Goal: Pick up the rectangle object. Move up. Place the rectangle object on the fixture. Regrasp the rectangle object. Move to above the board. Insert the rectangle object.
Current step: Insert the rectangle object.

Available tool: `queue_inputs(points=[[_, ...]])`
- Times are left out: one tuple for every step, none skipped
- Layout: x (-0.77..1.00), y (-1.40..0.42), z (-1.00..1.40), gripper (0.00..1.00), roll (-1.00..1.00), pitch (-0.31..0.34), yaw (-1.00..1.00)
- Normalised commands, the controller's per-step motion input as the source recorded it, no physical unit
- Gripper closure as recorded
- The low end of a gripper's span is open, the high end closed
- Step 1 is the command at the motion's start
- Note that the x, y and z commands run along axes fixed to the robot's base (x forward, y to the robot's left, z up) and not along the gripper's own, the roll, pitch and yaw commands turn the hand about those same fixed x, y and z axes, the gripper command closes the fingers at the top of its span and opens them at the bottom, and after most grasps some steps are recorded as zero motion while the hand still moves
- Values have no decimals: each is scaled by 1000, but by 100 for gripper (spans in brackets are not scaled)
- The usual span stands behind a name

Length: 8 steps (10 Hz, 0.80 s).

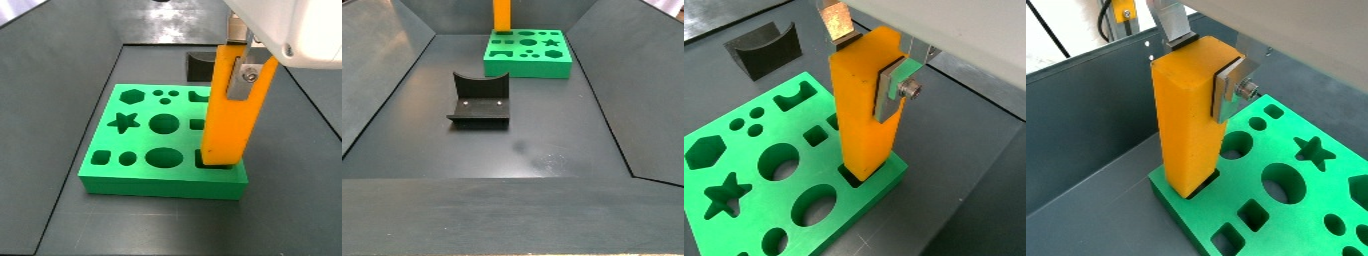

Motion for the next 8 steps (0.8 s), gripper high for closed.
queue_inputs(points=[[100, -26, -51, 100, 59, 0, 0], [37, 0, 0, 100, 0, 0, 0], [0, 0, -26, 100, 13, 0, 0], [0, -17, -146, 100, 67, 0, 0], [29, -40, -191, 100, 87, 0, 0], [40, -43, -240, 100, 81, 0, 0], [43, -37, -249, 100, 76, 0, 0], [40, -14, -249, 100, 70, 0, 0]])
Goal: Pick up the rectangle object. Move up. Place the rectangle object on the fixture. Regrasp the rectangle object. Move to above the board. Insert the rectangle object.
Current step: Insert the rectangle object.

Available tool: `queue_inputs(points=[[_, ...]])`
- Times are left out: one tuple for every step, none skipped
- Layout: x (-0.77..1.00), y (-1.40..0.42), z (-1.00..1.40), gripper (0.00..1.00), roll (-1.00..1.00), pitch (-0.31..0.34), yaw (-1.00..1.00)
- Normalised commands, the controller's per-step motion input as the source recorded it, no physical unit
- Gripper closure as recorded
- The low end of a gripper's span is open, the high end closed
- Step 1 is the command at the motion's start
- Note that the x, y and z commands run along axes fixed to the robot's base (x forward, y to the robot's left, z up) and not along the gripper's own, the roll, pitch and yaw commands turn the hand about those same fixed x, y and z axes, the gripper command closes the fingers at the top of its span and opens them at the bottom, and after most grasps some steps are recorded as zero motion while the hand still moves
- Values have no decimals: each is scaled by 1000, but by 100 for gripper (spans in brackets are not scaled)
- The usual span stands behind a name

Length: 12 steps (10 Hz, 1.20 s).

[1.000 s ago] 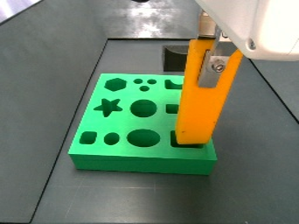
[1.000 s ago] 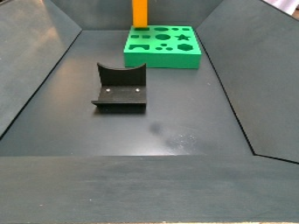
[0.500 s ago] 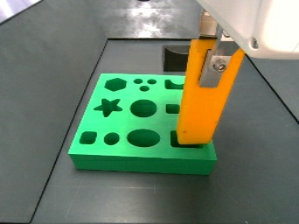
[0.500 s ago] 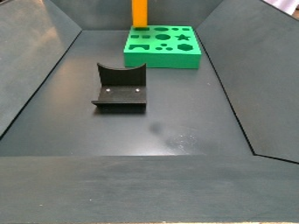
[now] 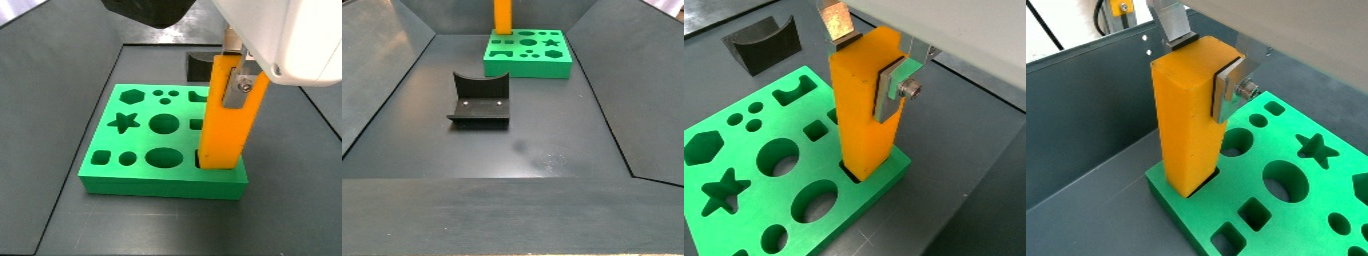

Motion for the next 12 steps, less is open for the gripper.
queue_inputs(points=[[51, 0, -220, 100, 73, 0, 0], [71, 0, -177, 100, 71, 6, 0], [31, 0, -126, 100, 44, 20, -37], [0, 0, -106, 100, 21, 0, -103], [0, 0, -11, 100, 0, 0, -60], [0, 0, -11, 100, 0, 0, -40], [0, 0, -26, 100, 0, 0, -14], [0, 0, -29, 100, 0, 0, -9], [-77, 60, -129, 100, 0, 0, -166], [-111, 91, -134, 100, 0, 0, -231], [-109, 80, -66, 100, 0, 0, -191], [-194, 91, -43, 100, 0, 0, -146]])
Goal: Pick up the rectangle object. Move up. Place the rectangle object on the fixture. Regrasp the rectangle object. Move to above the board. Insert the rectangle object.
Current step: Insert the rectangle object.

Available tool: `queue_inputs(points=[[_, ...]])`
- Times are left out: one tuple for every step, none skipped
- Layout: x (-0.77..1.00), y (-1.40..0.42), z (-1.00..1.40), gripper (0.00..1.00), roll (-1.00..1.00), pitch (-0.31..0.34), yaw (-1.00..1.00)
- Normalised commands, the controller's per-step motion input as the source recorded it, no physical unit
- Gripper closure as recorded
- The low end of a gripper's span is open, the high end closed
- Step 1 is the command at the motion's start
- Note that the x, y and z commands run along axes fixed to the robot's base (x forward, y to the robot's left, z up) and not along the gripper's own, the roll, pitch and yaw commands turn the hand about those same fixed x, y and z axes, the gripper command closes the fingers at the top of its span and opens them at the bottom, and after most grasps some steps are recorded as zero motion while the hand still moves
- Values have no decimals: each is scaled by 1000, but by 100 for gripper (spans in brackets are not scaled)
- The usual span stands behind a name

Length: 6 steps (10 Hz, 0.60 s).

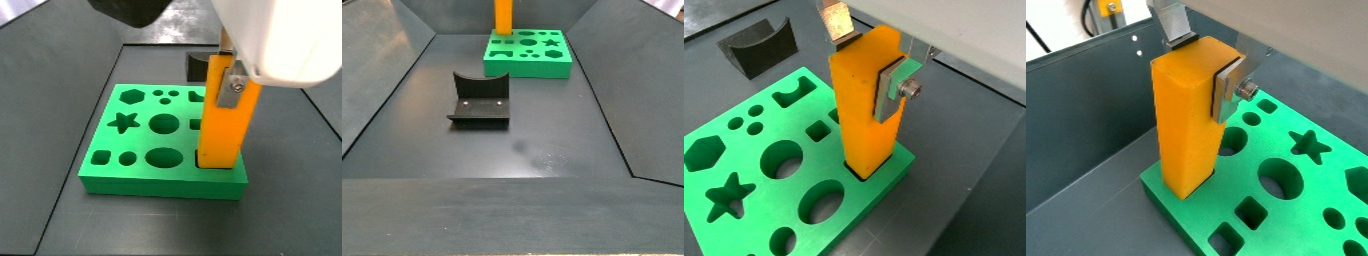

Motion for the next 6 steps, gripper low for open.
queue_inputs(points=[[-211, 100, -6, 100, 0, 0, -131], [-89, 11, 0, 100, 0, 0, -77], [-40, 0, -31, 100, 0, 0, -37], [0, 0, -217, 100, 9, 0, -17], [251, -6, -551, 100, 74, 0, 0], [423, 0, -757, 100, 39, 0, 54]])
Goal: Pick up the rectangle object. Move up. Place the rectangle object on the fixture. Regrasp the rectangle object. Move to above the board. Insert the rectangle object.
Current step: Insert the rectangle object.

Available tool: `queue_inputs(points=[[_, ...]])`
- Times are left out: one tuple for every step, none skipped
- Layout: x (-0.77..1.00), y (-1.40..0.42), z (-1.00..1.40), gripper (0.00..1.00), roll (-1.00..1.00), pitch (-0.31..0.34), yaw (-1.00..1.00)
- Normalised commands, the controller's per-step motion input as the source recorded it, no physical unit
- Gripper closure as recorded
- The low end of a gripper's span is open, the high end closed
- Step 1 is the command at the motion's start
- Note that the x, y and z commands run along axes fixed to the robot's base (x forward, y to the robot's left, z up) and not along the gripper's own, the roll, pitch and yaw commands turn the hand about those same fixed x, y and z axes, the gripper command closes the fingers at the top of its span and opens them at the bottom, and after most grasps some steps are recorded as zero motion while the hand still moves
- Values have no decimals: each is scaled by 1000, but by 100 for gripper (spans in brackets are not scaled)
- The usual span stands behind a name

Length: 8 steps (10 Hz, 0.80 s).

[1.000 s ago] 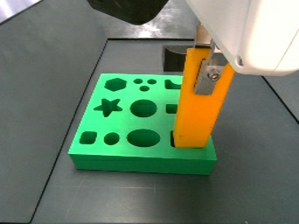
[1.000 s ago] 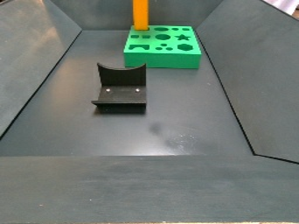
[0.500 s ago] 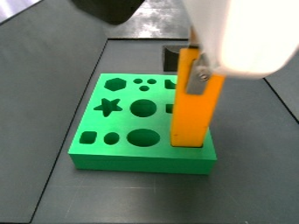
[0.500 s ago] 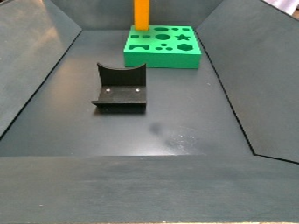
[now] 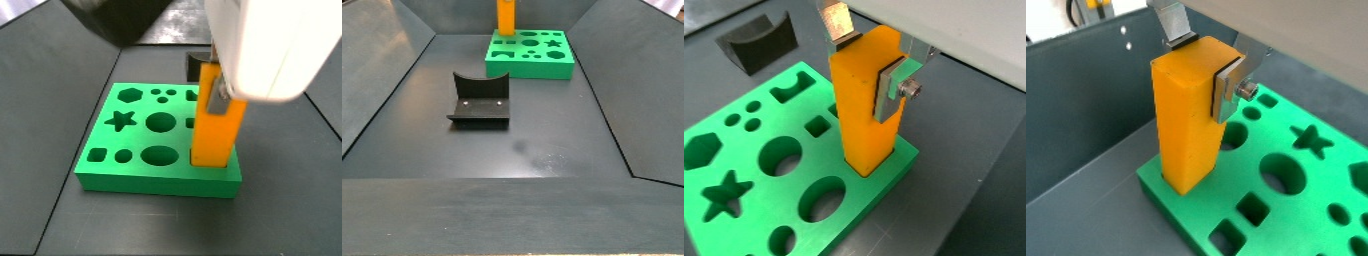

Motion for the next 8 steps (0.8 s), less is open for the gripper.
queue_inputs(points=[[386, -11, -829, 100, 0, 0, 300], [403, -74, -840, 100, -13, 0, 477], [414, -146, -760, 100, 84, 0, 471], [374, 0, -603, 100, 14, 0, 617], [260, 0, -534, 100, 0, -24, 769], [0, -89, -180, 100, 13, 0, 366], [0, 0, -29, 100, 0, -3, 0], [0, -66, 0, 100, 0, 0, 63]])
